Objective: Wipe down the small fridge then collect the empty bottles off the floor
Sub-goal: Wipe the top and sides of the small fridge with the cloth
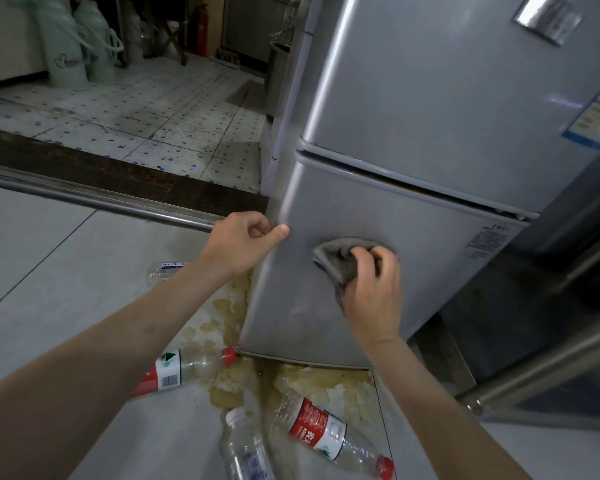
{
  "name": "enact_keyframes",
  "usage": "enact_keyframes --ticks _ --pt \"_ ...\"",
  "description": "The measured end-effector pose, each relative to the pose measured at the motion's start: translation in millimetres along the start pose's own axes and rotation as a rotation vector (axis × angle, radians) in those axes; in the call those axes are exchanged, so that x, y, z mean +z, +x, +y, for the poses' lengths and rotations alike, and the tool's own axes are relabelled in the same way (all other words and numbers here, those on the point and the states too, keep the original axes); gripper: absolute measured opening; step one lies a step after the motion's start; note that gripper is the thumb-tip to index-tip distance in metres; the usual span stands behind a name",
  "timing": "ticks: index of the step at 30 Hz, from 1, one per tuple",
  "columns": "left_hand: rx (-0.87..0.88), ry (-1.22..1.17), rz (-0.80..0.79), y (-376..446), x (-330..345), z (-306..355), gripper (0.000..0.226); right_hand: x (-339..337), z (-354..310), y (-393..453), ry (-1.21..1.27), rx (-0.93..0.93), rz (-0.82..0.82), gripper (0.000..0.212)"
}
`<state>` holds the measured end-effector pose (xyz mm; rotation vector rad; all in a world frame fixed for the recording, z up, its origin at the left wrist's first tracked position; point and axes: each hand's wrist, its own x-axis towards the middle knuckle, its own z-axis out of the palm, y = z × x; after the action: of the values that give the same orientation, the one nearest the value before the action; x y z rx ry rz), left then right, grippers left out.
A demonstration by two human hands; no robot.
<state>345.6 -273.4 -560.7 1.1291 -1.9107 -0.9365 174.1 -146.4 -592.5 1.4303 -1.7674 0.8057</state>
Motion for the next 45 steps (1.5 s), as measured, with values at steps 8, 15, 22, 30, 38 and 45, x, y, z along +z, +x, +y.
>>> enact_keyframes --ticks 8,15,22,30,38,45 --pt "0.013 0.006 0.005 -3.6 0.9 2.9 0.035 -10.5 -9.0 2.8 0.085 0.127 -0.07 0.026" --pt "-0.01 0.005 -0.011 -2.5 0.9 3.3 0.036 -31.0 -5.0 29.2 0.2 0.352 0.0 0.033" --pt "-0.03 0.002 -0.04 -1.3 -0.1 3.2 0.036 -36.7 -4.8 27.4 0.275 0.491 0.025 0.028" --pt "-0.035 -0.037 -0.038 -0.7 -0.3 1.2 0.037 -37.6 -13.2 30.1 0.32 0.557 0.001 0.026" --pt "-0.026 -0.054 -0.039 -1.1 -0.9 0.7 0.036 -39.6 4.5 25.6 0.275 0.697 0.087 0.025" --pt "-0.03 -0.045 -0.055 -2.8 -1.7 4.1 0.035 -39.8 9.7 24.0 0.264 0.683 0.098 0.025"
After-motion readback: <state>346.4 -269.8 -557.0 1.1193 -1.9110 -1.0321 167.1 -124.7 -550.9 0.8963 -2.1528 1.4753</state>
